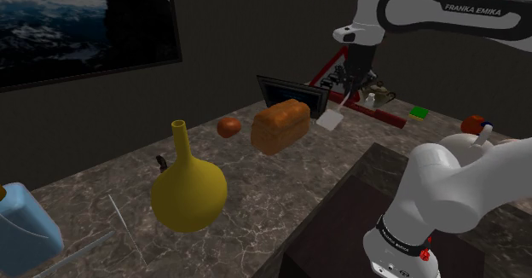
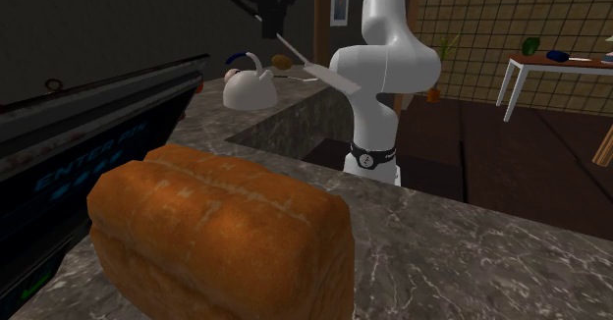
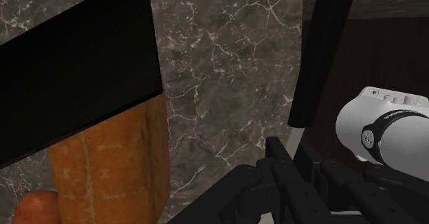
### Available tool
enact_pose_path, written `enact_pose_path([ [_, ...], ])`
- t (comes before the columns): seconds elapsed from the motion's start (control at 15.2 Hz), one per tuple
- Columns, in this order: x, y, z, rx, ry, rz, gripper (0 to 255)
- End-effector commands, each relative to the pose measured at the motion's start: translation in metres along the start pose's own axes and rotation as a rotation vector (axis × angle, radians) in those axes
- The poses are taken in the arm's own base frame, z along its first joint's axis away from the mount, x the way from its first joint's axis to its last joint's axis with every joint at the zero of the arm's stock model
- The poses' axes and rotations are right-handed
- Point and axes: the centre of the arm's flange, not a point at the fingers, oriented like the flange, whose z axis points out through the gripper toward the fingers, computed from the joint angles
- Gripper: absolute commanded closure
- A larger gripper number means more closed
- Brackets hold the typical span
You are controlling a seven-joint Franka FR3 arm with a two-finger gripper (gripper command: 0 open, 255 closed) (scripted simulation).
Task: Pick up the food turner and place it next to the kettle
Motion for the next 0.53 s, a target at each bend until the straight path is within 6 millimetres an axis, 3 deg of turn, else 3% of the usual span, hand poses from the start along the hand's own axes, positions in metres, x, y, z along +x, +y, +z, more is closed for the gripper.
enact_pose_path([
  [0.0, -0.025, -0.01, 0.0, 0.0, -0.001, -0.001, 255],
  [0.46, -0.111, -0.043, 0.006, 0.0, -0.001, -0.001, 255],
])
